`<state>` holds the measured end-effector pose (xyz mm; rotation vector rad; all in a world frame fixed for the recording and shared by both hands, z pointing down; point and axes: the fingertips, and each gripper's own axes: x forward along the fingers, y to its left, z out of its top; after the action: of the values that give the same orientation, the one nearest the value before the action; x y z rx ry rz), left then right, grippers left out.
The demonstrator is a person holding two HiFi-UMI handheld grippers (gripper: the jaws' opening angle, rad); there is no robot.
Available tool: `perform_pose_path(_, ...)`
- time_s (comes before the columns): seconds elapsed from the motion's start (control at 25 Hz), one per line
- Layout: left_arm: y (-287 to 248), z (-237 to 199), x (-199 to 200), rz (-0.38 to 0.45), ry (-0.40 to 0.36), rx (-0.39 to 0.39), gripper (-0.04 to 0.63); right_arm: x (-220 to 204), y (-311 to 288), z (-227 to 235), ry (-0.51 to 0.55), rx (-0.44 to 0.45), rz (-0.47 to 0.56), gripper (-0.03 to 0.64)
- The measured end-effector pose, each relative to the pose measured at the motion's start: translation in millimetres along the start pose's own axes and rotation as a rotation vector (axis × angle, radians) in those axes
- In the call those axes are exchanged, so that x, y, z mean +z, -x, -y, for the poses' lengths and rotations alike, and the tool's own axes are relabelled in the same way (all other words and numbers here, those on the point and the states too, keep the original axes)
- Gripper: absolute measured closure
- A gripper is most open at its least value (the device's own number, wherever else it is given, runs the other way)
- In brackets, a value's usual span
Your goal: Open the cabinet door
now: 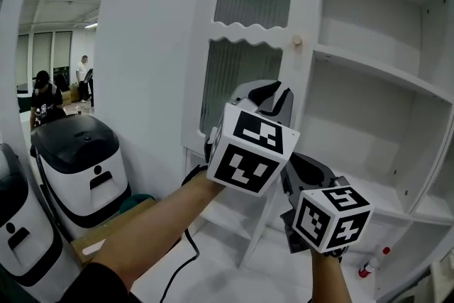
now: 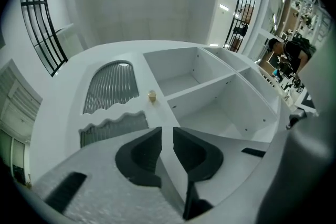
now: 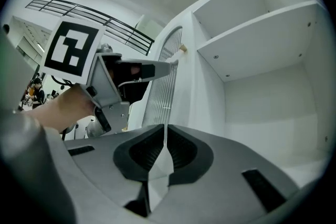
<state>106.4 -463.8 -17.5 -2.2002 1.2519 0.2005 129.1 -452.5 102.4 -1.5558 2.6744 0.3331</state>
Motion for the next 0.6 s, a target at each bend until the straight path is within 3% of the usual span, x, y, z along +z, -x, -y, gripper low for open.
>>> perform_pose_path(0.24,-24,-5,15,0.067,-0.024,-0.033,0.531,6,-3,11,0.008,-0.054,0.017,0.594)
perform_pose_path(0.6,-48,-26,37,0.158,-0.029,-0.017,0.530,-13,-6,23,0.011,-0.116,-0.016,0.594)
